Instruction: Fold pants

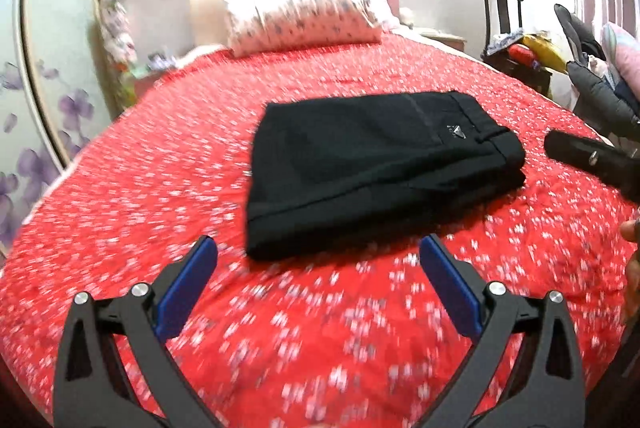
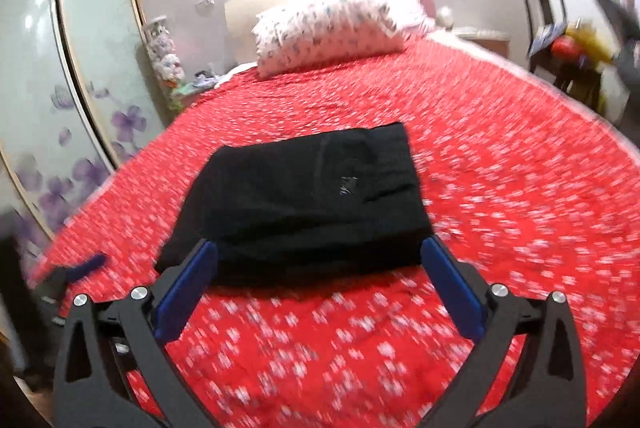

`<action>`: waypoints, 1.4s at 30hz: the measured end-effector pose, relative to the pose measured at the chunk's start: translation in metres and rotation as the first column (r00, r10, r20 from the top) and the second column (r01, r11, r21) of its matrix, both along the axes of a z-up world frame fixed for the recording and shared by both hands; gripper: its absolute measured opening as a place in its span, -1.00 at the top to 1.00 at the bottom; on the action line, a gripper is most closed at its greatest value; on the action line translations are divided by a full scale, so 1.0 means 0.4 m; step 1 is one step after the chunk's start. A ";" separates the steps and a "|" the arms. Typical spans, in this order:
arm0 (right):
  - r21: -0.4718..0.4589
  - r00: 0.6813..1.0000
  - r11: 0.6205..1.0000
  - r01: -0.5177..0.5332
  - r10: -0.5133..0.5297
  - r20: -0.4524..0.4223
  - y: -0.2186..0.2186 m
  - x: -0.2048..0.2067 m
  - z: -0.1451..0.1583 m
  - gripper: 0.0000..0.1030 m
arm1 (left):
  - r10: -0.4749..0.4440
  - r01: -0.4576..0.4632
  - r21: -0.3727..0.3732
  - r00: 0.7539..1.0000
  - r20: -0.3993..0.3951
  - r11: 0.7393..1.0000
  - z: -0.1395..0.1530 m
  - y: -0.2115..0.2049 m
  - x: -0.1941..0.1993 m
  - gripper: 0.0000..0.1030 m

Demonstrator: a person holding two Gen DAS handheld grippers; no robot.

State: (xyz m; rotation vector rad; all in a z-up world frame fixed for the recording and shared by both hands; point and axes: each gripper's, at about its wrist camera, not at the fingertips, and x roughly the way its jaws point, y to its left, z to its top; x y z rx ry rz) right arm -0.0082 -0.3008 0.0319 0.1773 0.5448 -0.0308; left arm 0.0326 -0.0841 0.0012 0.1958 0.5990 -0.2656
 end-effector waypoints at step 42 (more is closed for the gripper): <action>-0.199 0.994 0.974 0.105 -0.109 -0.006 0.126 -0.112 -0.118 -0.97 | 0.094 -0.095 -0.038 0.995 -0.038 0.995 -0.086 0.043 -0.108 -0.96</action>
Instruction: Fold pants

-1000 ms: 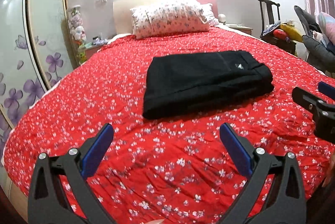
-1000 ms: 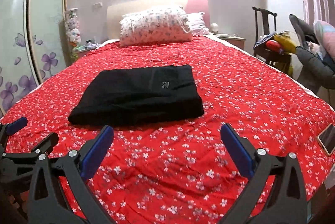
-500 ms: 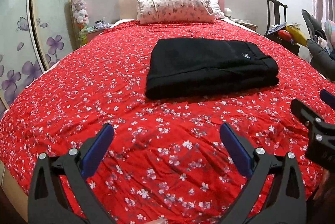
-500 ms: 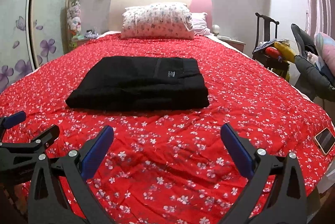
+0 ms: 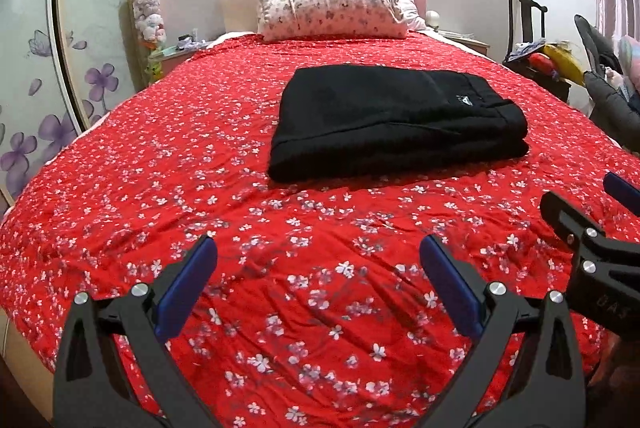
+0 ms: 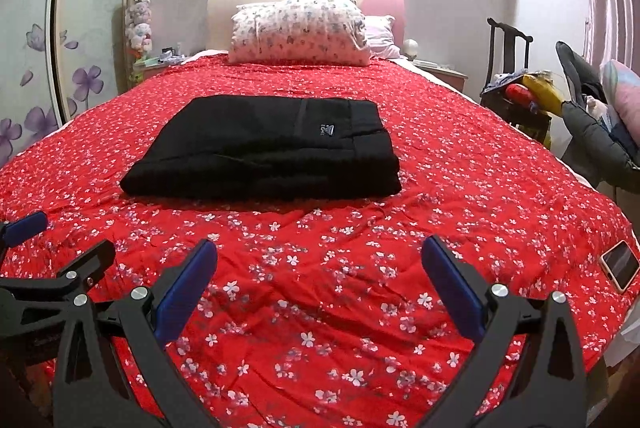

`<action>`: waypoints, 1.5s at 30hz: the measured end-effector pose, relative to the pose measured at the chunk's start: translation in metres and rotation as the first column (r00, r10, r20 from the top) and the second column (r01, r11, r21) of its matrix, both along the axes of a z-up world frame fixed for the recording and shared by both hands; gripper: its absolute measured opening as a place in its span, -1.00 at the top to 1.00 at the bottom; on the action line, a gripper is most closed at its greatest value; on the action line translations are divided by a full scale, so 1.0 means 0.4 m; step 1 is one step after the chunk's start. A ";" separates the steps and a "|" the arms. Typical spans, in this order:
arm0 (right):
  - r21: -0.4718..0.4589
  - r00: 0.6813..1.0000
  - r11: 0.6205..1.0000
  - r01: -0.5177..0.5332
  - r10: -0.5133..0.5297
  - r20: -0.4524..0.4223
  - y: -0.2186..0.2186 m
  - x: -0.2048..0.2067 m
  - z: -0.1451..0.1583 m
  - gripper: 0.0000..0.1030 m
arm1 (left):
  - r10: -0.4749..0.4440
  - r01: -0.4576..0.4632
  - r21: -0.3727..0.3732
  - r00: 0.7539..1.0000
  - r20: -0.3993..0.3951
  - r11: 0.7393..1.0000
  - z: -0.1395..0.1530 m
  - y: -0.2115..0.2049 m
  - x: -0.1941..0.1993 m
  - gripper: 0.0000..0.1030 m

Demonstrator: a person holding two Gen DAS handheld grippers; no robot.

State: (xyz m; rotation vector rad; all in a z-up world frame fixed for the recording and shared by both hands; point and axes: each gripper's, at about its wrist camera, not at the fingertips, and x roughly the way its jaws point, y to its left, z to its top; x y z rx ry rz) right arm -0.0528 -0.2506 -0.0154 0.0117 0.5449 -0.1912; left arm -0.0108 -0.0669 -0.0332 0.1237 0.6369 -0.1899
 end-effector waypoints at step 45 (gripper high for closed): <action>-0.021 0.999 0.999 0.041 -0.041 -0.011 -0.017 0.001 -0.005 -0.97 | 0.043 -0.043 -0.007 0.999 -0.031 0.999 -0.007 0.032 0.028 -0.96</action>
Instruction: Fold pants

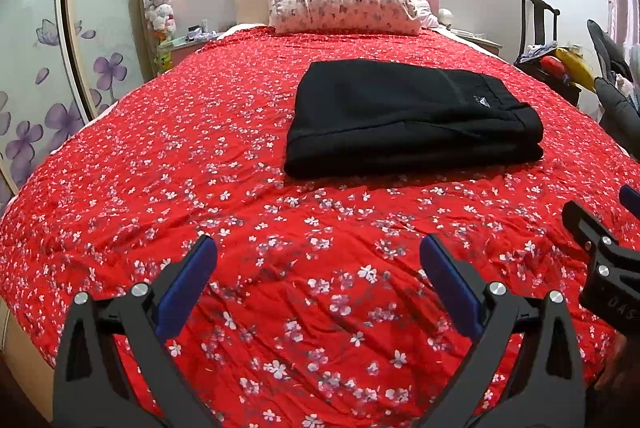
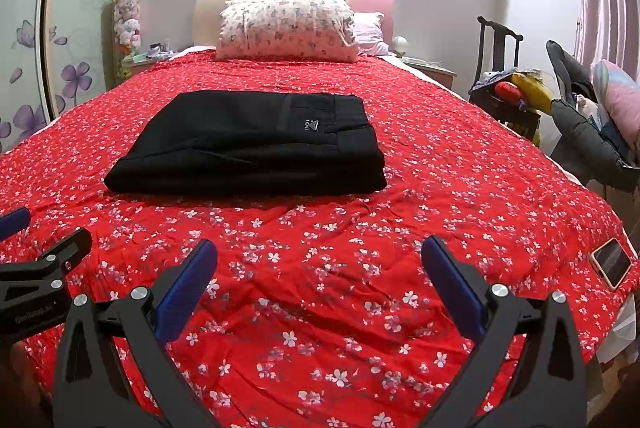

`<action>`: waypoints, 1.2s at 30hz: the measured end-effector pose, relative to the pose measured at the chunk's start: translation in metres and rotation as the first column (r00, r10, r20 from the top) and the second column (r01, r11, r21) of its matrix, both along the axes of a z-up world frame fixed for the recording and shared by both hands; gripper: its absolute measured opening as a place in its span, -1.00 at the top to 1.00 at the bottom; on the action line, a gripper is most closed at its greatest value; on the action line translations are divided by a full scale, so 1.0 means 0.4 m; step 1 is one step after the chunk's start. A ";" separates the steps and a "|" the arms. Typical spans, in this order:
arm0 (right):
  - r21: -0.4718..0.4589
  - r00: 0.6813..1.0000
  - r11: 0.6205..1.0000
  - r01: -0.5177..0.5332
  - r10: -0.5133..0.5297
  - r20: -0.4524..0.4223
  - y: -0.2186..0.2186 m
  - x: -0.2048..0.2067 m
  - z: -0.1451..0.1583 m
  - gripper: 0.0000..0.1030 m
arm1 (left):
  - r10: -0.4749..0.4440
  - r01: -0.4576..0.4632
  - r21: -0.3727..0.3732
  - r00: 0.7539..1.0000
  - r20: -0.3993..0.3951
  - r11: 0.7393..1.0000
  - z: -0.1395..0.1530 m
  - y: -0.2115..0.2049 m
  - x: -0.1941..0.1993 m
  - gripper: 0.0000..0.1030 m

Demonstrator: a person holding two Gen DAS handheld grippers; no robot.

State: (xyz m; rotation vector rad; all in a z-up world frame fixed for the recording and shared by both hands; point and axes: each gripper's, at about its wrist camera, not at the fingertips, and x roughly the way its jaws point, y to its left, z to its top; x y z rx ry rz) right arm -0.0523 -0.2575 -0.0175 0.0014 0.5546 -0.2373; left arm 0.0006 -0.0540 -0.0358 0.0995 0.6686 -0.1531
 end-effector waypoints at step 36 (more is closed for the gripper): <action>-0.005 1.000 1.000 -0.012 0.012 -0.015 0.005 0.006 -0.010 -0.97 | -0.006 0.006 0.008 1.000 -0.009 1.000 -0.001 -0.002 -0.001 -0.96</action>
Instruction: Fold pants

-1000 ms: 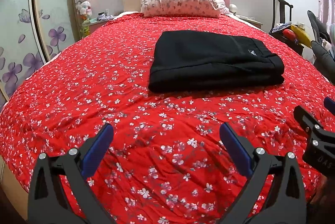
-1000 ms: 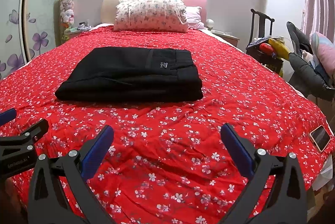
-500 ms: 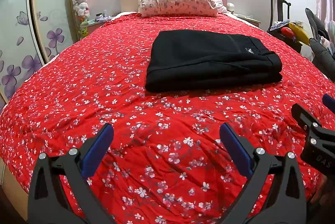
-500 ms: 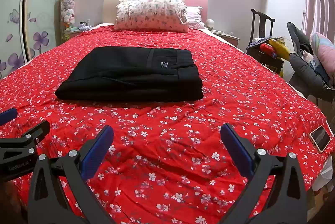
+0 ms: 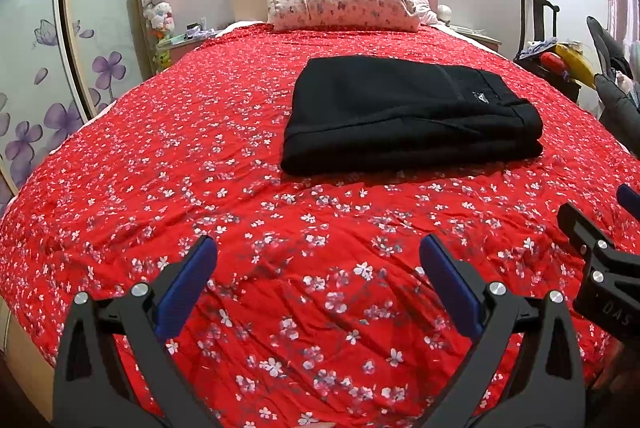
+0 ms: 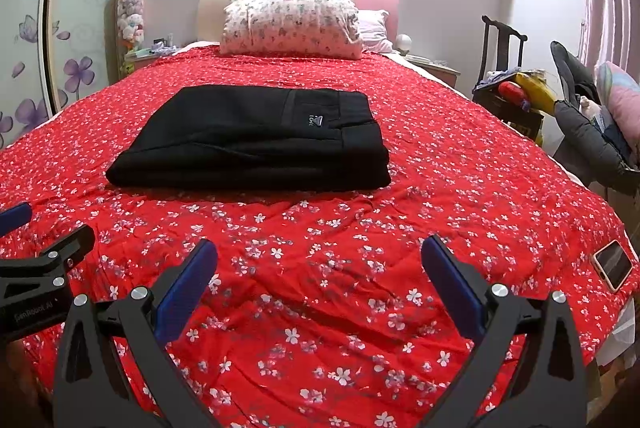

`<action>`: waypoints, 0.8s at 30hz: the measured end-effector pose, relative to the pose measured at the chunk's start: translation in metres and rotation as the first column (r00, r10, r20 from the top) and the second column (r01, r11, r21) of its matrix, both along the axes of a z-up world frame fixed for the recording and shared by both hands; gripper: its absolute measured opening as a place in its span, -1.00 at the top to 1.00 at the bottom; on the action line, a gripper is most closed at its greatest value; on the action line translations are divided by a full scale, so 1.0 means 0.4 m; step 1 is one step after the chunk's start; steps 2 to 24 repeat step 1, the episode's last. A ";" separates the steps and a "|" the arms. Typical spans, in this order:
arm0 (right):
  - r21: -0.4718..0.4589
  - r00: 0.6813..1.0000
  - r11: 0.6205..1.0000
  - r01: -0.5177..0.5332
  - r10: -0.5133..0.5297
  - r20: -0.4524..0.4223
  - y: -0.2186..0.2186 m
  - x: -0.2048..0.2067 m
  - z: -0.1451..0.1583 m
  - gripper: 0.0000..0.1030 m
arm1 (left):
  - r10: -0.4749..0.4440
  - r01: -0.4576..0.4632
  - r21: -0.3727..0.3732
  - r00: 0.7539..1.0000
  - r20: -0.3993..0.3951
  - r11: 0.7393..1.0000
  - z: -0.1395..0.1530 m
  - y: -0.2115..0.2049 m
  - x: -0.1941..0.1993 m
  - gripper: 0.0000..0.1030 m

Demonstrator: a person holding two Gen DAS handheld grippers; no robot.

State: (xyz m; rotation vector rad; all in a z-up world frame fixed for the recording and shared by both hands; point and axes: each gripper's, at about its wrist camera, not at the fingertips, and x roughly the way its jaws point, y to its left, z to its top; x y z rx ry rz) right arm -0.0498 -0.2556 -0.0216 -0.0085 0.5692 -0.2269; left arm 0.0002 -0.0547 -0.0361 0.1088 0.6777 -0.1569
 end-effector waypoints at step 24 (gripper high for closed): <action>0.001 1.000 1.000 0.000 0.000 -0.002 0.000 0.000 -0.001 -0.97 | -0.002 0.002 0.001 1.000 -0.001 1.000 0.000 0.000 0.000 -0.96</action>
